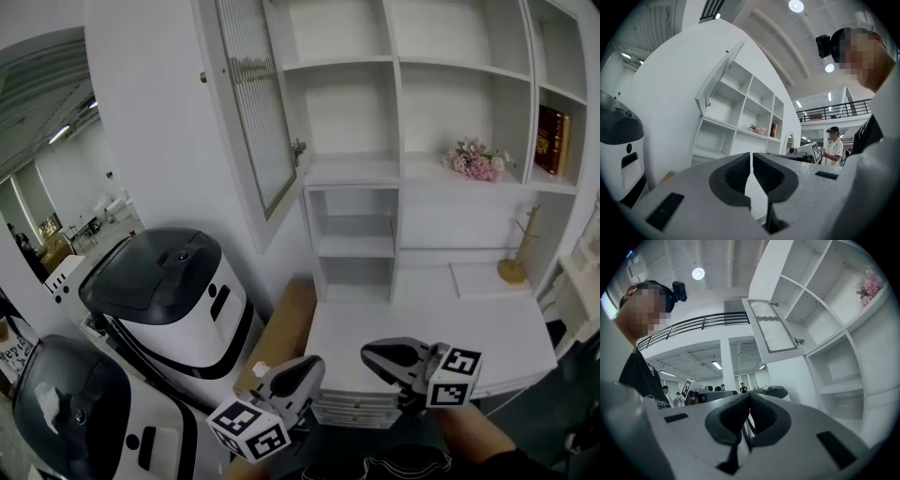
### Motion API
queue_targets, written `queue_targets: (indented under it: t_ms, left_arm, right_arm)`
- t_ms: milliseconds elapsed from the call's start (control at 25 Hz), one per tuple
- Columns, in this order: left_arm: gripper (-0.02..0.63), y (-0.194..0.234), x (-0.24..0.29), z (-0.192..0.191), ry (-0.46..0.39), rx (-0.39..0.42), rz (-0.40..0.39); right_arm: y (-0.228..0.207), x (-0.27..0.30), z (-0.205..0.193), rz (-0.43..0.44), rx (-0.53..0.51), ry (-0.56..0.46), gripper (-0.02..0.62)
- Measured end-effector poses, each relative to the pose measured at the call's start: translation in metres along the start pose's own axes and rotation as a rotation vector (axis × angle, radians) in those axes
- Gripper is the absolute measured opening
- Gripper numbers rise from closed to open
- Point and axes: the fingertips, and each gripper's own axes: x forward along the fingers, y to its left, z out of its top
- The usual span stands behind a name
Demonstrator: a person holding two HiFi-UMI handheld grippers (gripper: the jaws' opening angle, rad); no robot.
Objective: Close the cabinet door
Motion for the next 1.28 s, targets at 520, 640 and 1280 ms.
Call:
queue_targets:
  t_ms: [520, 640, 1280]
  left_arm:
    - [0.096, 0.114, -0.01, 0.113, -0.187, -0.047, -0.063]
    - [0.124, 0.138, -0.009, 0.151, -0.232, -0.026, -0.091]
    - [0.143, 0.169, 0.041, 0.33, -0.425, -0.056, -0.456]
  right_arm:
    - [-0.042, 0.051, 0.023, -0.081, -0.019, 0.0, 0.003]
    - [-0.05, 0.062, 0.033, -0.105, -0.041, -0.003, 0.003]
    - [-0.077, 0.082, 0.059, -0.253, -0.144, -0.015, 0.003]
